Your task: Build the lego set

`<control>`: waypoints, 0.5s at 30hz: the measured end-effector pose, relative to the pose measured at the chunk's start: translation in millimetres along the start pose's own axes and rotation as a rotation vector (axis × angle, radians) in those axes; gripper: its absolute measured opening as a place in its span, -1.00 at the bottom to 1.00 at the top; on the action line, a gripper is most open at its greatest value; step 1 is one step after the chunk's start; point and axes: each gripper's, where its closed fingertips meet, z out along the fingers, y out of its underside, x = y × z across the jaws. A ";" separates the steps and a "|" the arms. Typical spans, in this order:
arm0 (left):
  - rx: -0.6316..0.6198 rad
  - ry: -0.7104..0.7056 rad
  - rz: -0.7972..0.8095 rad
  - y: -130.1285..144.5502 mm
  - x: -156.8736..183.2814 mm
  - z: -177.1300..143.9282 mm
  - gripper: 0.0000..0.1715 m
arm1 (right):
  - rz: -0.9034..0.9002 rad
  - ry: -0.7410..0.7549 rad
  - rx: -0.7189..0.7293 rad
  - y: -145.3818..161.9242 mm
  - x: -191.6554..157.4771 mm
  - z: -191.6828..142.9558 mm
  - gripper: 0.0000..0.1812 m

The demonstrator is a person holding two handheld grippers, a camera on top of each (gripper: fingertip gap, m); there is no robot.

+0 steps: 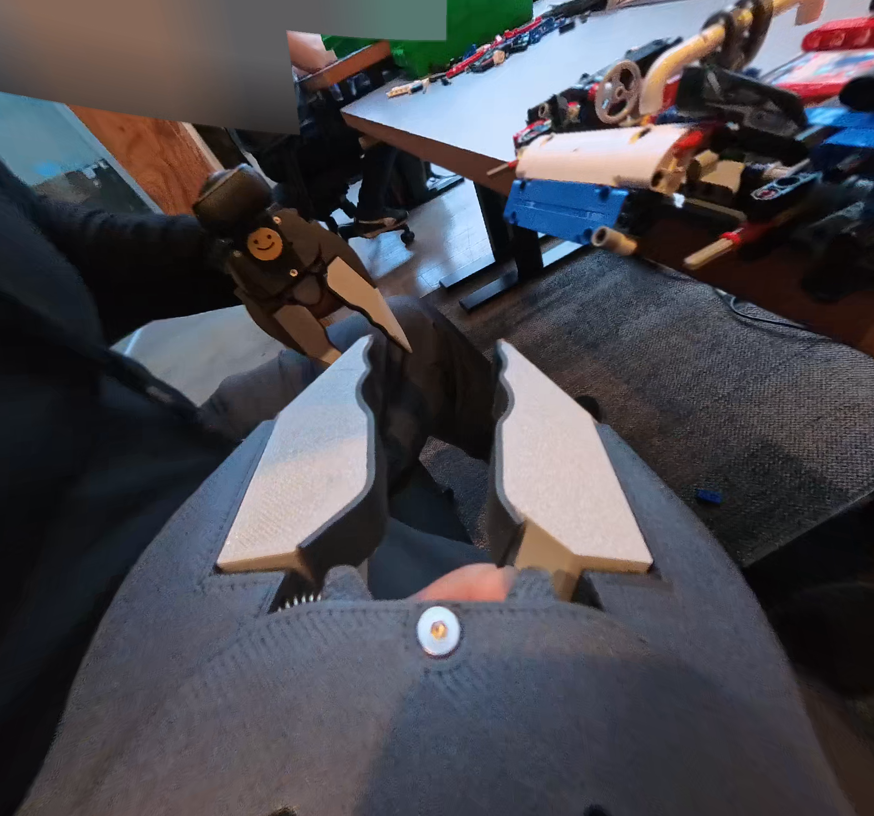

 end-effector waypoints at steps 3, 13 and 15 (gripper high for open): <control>0.026 0.008 0.050 5.5 -19.0 18.4 -0.54 | 0.018 -0.025 -0.041 13.5 19.7 11.8 -0.44; -0.040 0.168 0.260 13.2 -41.4 50.2 -0.56 | -0.210 -0.007 -0.149 32.9 52.9 38.5 -0.45; -0.036 0.166 0.236 13.7 -51.4 52.5 -0.55 | -0.202 0.018 -0.150 34.0 57.6 38.0 -0.46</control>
